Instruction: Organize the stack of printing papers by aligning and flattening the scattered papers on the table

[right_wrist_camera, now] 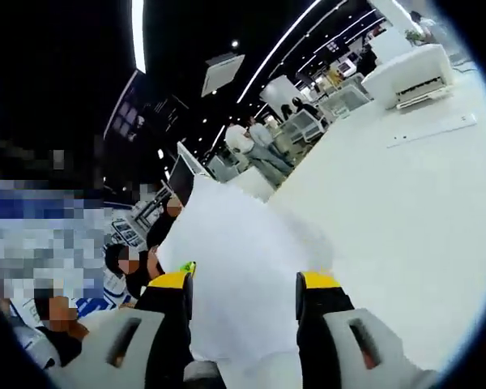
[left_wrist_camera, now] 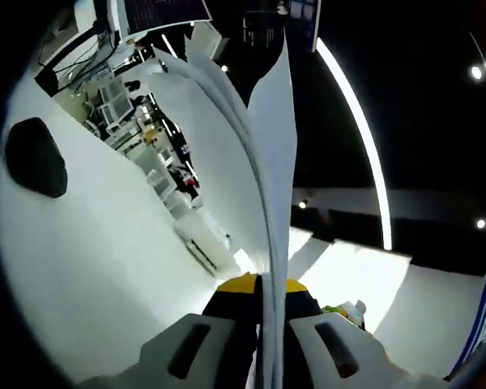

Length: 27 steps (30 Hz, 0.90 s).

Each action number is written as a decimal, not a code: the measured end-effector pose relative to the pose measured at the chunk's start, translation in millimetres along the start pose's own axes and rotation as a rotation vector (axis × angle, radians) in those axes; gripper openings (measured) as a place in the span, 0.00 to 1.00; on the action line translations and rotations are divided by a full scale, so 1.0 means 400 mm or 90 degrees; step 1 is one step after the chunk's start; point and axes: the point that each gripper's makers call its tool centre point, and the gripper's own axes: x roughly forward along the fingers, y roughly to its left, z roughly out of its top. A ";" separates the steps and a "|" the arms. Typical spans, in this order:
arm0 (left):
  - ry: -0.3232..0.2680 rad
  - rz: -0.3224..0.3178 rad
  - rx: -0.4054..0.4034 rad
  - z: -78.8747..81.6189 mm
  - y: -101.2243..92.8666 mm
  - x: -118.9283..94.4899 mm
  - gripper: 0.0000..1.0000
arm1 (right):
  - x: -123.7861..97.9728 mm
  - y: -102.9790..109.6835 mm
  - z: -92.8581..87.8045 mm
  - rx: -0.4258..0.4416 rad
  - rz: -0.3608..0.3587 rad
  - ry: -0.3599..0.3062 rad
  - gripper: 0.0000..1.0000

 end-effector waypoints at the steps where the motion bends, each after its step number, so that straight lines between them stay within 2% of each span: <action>1: 0.000 -0.002 0.002 0.001 -0.004 0.001 0.06 | -0.002 -0.001 -0.002 0.001 0.001 0.000 0.47; 4: 0.000 -0.022 0.032 0.005 -0.039 0.008 0.06 | -0.023 -0.017 -0.005 0.020 0.001 -0.016 0.47; 8: -0.007 -0.035 0.038 0.023 -0.041 0.012 0.06 | -0.047 -0.022 -0.006 0.024 -0.001 -0.035 0.47; 11: -0.010 -0.044 0.033 0.039 -0.042 0.017 0.06 | -0.060 -0.016 -0.008 0.035 0.025 -0.049 0.47; 14: -0.010 -0.052 0.034 0.050 -0.047 0.024 0.06 | -0.070 -0.021 -0.011 0.068 0.045 -0.062 0.48; 16: -0.022 -0.065 0.027 0.070 -0.061 0.033 0.06 | -0.077 -0.022 -0.011 0.101 0.062 -0.080 0.48; 19: -0.028 -0.086 0.026 0.086 -0.091 0.044 0.06 | -0.091 -0.035 -0.006 0.115 0.056 -0.113 0.54; 23: -0.031 -0.119 0.018 0.095 -0.148 0.058 0.06 | -0.094 -0.035 -0.006 0.114 0.057 -0.118 0.65; 24: -0.030 -0.122 0.016 0.095 -0.155 0.060 0.06 | -0.101 -0.017 0.007 0.133 0.097 -0.156 0.67; 27: -0.029 -0.136 0.007 0.093 -0.182 0.065 0.06 | -0.105 -0.019 0.014 0.146 0.111 -0.185 0.73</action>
